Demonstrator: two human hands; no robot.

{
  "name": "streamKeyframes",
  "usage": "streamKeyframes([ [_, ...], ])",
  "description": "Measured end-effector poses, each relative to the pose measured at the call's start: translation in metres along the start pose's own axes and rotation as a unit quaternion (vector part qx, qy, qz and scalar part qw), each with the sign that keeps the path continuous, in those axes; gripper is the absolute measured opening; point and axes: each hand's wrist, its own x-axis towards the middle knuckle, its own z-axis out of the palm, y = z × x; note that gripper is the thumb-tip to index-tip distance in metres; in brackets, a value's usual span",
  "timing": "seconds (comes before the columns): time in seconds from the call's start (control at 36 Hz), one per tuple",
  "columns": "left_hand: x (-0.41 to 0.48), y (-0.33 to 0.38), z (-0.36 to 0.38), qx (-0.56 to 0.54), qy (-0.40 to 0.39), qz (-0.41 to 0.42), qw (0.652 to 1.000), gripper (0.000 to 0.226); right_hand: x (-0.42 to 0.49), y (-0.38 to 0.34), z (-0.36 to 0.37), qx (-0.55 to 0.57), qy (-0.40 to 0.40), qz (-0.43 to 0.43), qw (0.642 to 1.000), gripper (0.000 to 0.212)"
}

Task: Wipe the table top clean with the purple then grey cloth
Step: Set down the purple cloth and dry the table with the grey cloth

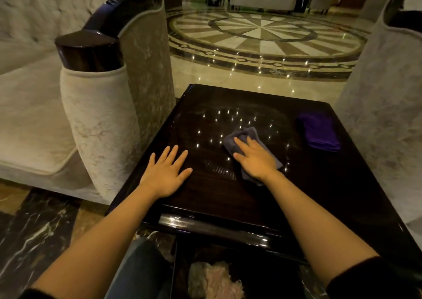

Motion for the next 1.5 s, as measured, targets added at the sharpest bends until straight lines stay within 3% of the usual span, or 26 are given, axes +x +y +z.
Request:
streamKeyframes([
  [0.31,-0.002,0.001,0.001,0.009,-0.005,-0.008,1.000,0.060,-0.037,-0.060,0.018,0.000,-0.026,-0.146,0.989,0.050],
  [0.56,-0.004,0.001,-0.002,0.037,-0.013,-0.004,0.999,0.058,-0.084,-0.064,0.024,0.027,-0.042,-0.223,0.973,0.049],
  [0.86,-0.004,0.000,-0.003,-0.004,-0.017,-0.005,1.000,0.061,-0.146,-0.053,0.023,0.036,-0.064,-0.320,0.945,0.043],
  [1.06,-0.004,-0.001,-0.004,-0.001,-0.018,-0.007,1.000,0.061,-0.197,-0.043,0.024,0.171,-0.046,-0.273,0.946,0.036],
  [1.22,-0.002,0.000,-0.002,0.014,-0.015,-0.008,1.000,0.060,-0.210,-0.014,-0.011,0.256,0.060,-0.175,0.949,0.041],
  [1.36,0.001,-0.003,-0.001,0.017,-0.018,-0.008,1.000,0.060,-0.193,0.027,-0.045,0.218,0.189,-0.098,0.952,0.046],
  [1.5,0.001,-0.003,0.000,0.040,-0.020,-0.002,0.999,0.059,-0.159,0.073,-0.059,0.134,0.282,0.041,0.949,0.041],
])
